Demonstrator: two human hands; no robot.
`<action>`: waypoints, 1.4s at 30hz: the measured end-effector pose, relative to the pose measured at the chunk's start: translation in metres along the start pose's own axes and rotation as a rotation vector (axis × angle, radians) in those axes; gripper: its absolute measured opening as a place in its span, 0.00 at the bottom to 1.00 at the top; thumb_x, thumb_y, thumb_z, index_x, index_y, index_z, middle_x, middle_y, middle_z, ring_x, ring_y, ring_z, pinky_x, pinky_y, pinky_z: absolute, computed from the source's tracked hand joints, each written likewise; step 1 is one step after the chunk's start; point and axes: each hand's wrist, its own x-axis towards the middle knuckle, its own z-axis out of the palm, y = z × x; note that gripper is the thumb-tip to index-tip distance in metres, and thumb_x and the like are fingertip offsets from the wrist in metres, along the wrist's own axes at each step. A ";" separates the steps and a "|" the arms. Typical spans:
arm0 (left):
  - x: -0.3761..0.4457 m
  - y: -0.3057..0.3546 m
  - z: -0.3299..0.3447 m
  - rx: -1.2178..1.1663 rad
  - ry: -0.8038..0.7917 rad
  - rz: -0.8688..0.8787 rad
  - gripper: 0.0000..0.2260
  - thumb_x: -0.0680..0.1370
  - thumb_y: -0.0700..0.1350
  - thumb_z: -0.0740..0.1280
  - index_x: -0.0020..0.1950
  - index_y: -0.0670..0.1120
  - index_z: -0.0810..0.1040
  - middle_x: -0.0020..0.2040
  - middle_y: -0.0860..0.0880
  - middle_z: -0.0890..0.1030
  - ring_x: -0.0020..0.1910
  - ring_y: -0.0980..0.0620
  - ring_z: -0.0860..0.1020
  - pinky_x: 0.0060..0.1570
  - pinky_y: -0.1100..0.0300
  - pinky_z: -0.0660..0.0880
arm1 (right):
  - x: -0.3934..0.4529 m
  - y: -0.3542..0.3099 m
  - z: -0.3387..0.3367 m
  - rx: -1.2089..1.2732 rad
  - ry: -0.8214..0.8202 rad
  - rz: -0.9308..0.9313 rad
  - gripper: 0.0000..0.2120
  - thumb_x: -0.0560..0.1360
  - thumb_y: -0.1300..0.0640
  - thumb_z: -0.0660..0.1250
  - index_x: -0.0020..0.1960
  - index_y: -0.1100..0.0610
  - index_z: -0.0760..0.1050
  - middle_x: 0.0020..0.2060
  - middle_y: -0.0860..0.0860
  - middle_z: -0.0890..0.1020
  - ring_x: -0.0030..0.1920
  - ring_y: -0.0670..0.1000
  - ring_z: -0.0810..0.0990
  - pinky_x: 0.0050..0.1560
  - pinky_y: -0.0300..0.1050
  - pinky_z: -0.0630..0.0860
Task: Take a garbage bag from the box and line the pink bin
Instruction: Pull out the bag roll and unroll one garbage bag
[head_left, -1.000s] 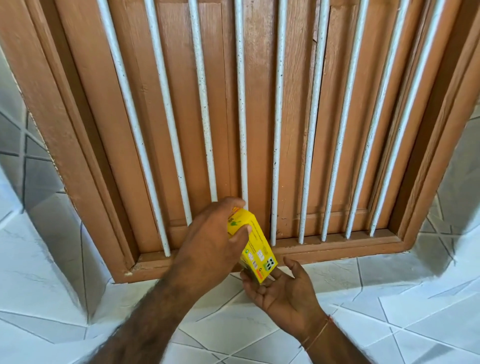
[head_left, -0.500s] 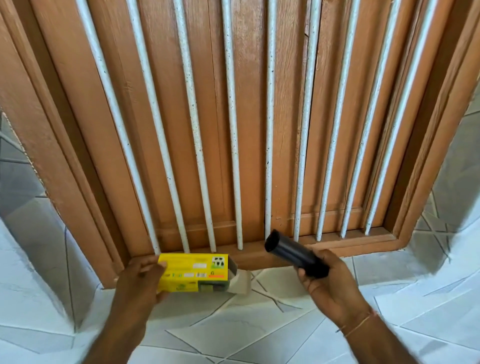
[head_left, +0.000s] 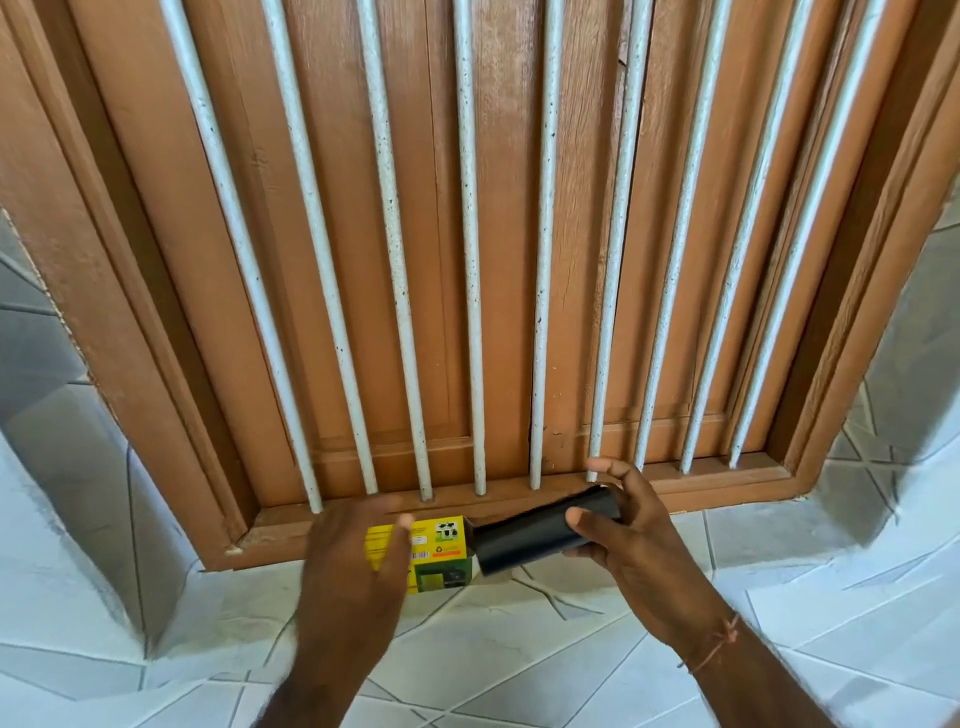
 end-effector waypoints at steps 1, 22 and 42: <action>0.000 0.016 0.000 -0.046 -0.122 0.043 0.14 0.76 0.55 0.66 0.59 0.53 0.77 0.57 0.56 0.77 0.59 0.53 0.72 0.57 0.58 0.66 | -0.002 -0.002 0.005 -0.026 -0.049 -0.023 0.31 0.60 0.55 0.80 0.60 0.47 0.74 0.55 0.56 0.80 0.56 0.57 0.81 0.47 0.50 0.81; -0.002 0.037 0.012 -0.832 -0.395 -0.513 0.08 0.79 0.44 0.65 0.54 0.50 0.84 0.49 0.52 0.86 0.49 0.53 0.84 0.51 0.54 0.81 | -0.041 0.018 0.098 0.016 -0.060 0.170 0.17 0.74 0.50 0.69 0.62 0.51 0.76 0.56 0.52 0.84 0.58 0.54 0.82 0.61 0.56 0.78; -0.041 0.070 -0.011 -0.839 -0.418 -0.575 0.09 0.79 0.44 0.66 0.44 0.41 0.83 0.42 0.44 0.86 0.40 0.48 0.81 0.42 0.56 0.76 | -0.103 -0.002 0.059 0.464 -0.138 0.353 0.20 0.75 0.55 0.69 0.65 0.61 0.77 0.63 0.62 0.79 0.61 0.61 0.79 0.59 0.58 0.76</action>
